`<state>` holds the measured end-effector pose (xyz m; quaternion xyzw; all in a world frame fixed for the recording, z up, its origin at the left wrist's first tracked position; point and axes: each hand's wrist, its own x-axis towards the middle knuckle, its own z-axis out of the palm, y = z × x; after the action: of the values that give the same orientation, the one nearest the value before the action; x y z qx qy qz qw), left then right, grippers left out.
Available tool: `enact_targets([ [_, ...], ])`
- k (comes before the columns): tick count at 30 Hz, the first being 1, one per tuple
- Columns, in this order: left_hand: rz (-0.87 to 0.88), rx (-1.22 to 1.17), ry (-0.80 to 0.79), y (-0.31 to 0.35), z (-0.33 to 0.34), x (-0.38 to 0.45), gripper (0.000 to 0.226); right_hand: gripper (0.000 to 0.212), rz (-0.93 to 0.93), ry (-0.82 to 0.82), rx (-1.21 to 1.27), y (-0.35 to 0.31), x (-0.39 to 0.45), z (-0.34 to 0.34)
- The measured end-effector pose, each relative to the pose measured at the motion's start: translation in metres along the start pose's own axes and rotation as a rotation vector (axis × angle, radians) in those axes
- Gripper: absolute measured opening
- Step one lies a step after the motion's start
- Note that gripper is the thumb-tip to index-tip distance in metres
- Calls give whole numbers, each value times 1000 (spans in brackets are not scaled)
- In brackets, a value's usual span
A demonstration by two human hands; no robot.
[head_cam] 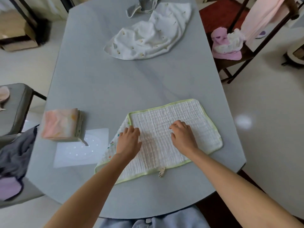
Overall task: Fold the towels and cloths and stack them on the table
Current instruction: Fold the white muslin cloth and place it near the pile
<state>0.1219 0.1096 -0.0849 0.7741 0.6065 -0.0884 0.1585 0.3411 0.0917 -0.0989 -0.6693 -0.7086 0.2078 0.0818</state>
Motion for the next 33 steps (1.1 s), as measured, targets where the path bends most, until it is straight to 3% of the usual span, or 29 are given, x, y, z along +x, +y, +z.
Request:
enact_targets([
  [6,-97,3,-119,-60,1,-27,53,22,-115,-237,121,-70,9,17],
  [10,-49,-47,-36,-71,-4,-26,20,21,-116,-274,128,-105,-2,39],
  [13,-186,-382,9,-88,-11,-20,13,17,45,-194,295,-131,-13,55],
  [15,-308,-809,-11,-104,-21,-18,7,15,193,-135,477,-151,-15,63],
  [17,-389,-1188,-96,-118,-35,-20,4,23,312,-118,640,-175,-15,67],
  [19,-369,-1358,-166,-138,-48,-24,12,35,364,-131,708,-208,-15,74],
  [23,-312,-1508,-204,-162,-70,-28,14,41,419,-68,670,-266,-15,89],
  [27,-335,-1565,-179,-175,-85,-21,20,13,492,54,516,-289,-8,97],
  [29,-389,-1563,-115,-180,-87,-17,24,5,496,3,399,-288,-7,97],
  [33,-458,-1487,12,-190,-84,-7,29,9,485,-184,400,-279,-12,90],
])
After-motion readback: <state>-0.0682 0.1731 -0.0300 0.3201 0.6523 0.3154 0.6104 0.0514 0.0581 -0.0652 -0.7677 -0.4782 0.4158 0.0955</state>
